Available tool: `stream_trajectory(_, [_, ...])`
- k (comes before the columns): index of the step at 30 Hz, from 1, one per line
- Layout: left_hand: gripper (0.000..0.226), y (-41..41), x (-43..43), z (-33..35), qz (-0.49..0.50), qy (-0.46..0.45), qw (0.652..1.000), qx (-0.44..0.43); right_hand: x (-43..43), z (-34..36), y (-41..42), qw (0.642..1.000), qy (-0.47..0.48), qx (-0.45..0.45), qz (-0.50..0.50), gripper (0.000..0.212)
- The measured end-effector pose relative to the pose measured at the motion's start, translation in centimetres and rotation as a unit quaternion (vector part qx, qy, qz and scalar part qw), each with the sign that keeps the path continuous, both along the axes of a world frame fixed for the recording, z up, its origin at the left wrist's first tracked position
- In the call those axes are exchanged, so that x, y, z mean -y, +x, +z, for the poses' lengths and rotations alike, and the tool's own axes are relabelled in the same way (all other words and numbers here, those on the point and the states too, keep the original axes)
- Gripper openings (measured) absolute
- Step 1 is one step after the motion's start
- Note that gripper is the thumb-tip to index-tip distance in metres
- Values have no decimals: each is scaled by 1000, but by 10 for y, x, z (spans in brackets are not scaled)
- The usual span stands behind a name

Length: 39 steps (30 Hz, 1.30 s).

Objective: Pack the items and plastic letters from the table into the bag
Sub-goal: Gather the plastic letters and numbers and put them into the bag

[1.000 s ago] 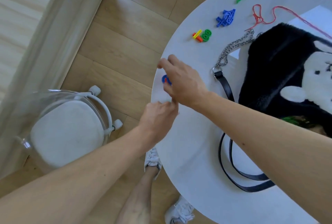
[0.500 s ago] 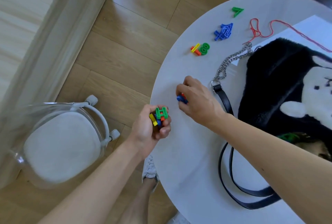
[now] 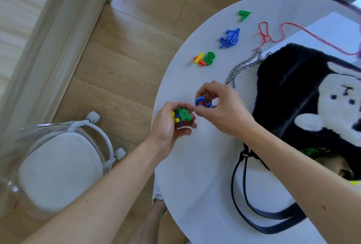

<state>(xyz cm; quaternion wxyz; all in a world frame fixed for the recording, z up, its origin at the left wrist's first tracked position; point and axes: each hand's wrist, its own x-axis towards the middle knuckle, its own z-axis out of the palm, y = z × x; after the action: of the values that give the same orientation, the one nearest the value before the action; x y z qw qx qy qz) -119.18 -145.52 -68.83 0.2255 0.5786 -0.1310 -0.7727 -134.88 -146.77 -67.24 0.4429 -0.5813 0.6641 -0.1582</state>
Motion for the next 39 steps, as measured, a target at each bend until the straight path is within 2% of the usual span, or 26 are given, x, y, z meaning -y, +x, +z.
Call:
stream_trajectory(2, [49, -9, 2, 2, -3, 23, 997, -70, 0, 17, 7, 998, -21, 29, 42, 12])
stream_trajectory(5, [55, -20, 4, 9, 32, 61, 983, -169, -1, 32, 17, 987, -40, -37, 149, 14])
stream_trajectory(8, [57, -22, 10, 12, 79, 76, 973, -202, 4, 43, 17, 974, -46, -90, 204, 23])
stream_trajectory(12, [58, -15, 23, 14, 93, 48, 972, -211, 11, 55, 16, 948, -115, -142, 259, 40])
stream_trajectory(17, [55, -2, 38, 15, 118, 8, 968, -221, 24, 60, 19, 965, -132, -44, 222, 52])
stream_trajectory(21, [52, 6, 45, 15, 137, 24, 960, -244, 39, 48, 20, 981, -168, 30, 96, 45])
stream_trajectory(23, [45, 9, 47, 15, 116, 6, 962, -246, 55, 31, 12, 983, -186, -4, -5, 37])
stream_trajectory(24, [40, 11, 47, 14, 105, -4, 964, -244, 64, 21, 6, 982, -176, -58, -34, 36])
stream_trajectory(26, [32, 13, 46, 14, 89, -16, 967, -238, 78, -1, -5, 976, -108, -188, -10, 48])
stream_trajectory(29, [28, 15, 45, 13, 74, -20, 969, -236, 83, -24, -14, 954, -53, -283, 79, 57])
stream_trajectory(32, [31, 15, 44, 13, 59, -15, 974, -216, 85, -34, -13, 946, -98, -289, 107, 40])
stream_trajectory(35, [39, 12, 40, 11, 52, 0, 986, -161, 85, -39, -13, 944, -134, -273, 129, 23])
stream_trajectory(39, [39, 8, 32, 8, 69, 20, 993, -98, 77, -45, -19, 959, -135, -222, 114, 19])
